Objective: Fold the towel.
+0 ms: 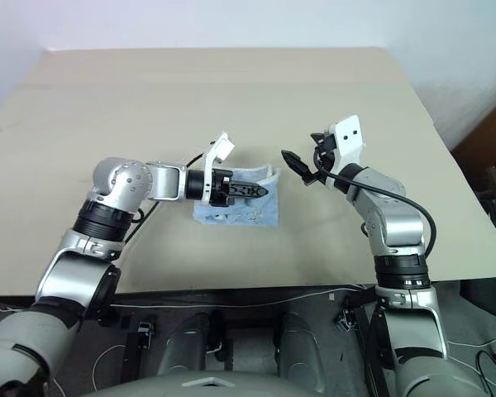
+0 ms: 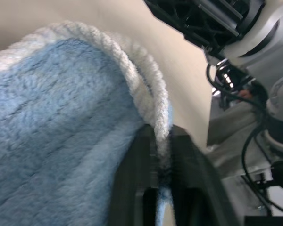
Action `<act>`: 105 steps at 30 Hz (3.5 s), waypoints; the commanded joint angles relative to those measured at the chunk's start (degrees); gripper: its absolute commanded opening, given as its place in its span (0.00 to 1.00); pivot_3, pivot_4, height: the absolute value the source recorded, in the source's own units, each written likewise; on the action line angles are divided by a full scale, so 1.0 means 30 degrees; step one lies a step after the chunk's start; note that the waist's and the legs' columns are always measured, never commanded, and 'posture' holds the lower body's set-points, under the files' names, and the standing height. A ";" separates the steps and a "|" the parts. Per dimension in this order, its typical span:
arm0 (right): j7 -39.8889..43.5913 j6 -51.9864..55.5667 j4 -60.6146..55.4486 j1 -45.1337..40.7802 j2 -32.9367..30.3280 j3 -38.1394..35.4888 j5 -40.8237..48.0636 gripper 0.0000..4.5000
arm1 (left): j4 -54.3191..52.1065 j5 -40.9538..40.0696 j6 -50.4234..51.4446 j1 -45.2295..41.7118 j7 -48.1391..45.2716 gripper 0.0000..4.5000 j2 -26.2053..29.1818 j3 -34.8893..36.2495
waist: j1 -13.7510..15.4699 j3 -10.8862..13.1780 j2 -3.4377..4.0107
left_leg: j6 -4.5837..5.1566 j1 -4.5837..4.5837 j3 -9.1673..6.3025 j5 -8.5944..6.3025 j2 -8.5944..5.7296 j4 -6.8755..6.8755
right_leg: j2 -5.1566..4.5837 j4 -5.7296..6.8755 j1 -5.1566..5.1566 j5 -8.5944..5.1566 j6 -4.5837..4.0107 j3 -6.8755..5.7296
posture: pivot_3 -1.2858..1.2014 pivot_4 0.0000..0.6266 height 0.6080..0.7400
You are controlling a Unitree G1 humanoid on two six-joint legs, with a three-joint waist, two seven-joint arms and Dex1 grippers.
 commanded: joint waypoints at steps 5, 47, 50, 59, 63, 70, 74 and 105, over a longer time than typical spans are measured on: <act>-0.0131 -0.0612 -0.0257 -0.0439 -0.0164 -0.0200 -0.0231 1.00 | -0.2310 0.1086 -0.0427 0.0583 -0.1599 0.71 0.0497 0.0414 | -0.0011 0.0000 0.0000 | 0.0006 0.0000 -0.0003 0.0004 0.0001 0.0005 | 0.0000 0.0009 0.0002 0.0000 0.0003 -0.0001 | 0.52 0.24 0.64; 0.4148 0.1174 0.2198 0.1479 0.3530 0.4440 0.1973 0.00 | -0.1234 1.2331 -1.6662 0.8368 -0.7946 0.00 0.3418 -0.1233 | -0.0014 -0.0032 0.0034 | 0.0131 -0.0016 -0.0015 -0.0092 0.0050 0.0143 | -0.0005 0.0079 0.0009 -0.0035 -0.0064 -0.0022 | 0.52 0.24 0.64; 0.4245 0.0725 0.2726 0.1339 0.3714 0.4518 0.1623 0.00 | -0.1468 1.1237 -1.6085 0.8513 -0.7485 0.00 0.2701 -0.0010 | -0.0064 -0.0083 0.0068 | 0.0141 0.0056 -0.0021 -0.0103 0.0059 0.0153 | -0.0005 0.0074 0.0017 -0.0039 -0.0072 -0.0025 | 0.52 0.24 0.64; 0.5925 0.2134 0.2107 -0.0591 0.3305 0.2544 0.3688 0.20 | -0.3833 0.7872 -1.3824 0.8629 -0.7684 0.00 0.2405 0.2961 | -0.0042 -0.0072 0.0073 | 0.0143 -0.0014 -0.0029 -0.0102 0.0063 0.0164 | -0.0003 0.0080 0.0005 -0.0031 -0.0082 -0.0028 | 0.52 0.24 0.64; 0.6588 0.4269 0.0710 -0.0911 0.2017 0.1963 0.4952 0.50 | -0.4974 0.7282 -1.2818 0.8690 -0.7018 0.20 0.2849 0.3932 | 0.0002 -0.0070 0.0076 | 0.0145 -0.0027 -0.0035 -0.0100 0.0060 0.0167 | -0.0004 0.0087 0.0007 -0.0032 -0.0076 -0.0028 | 0.52 0.24 0.64; 0.8508 0.6126 0.0198 -0.0936 -0.1485 0.2905 0.4684 1.00 | -0.6552 0.5632 -1.1071 0.8823 -0.6430 0.75 0.3823 0.5819 | 0.0022 -0.0066 0.0072 | 0.0151 -0.0004 -0.0040 -0.0106 0.0059 0.0174 | -0.0006 0.0076 -0.0001 -0.0035 -0.0081 -0.0028 | 0.52 0.24 0.64; 0.9071 0.7434 0.2108 -0.1729 -0.2656 0.2829 0.4622 1.00 | -0.7415 0.7313 -1.3075 0.9961 -0.5810 0.99 0.4664 0.5588 | -0.0033 -0.0066 0.0076 | 0.0149 -0.0003 -0.0036 -0.0106 0.0059 0.0167 | -0.0006 0.0070 -0.0007 -0.0036 -0.0082 -0.0028 | 0.52 0.24 0.64; 0.8888 1.2337 1.2330 -0.6236 0.0984 0.3818 0.2760 0.96 | -0.5887 1.1524 -2.0204 1.2339 -0.5040 1.00 0.4524 0.4413 | -0.0874 -0.0083 0.0064 | 0.0150 0.0037 0.0013 -0.0111 0.0106 0.0141 | 0.0018 0.0065 -0.0039 -0.0019 -0.0093 -0.0023 | 0.52 0.24 0.64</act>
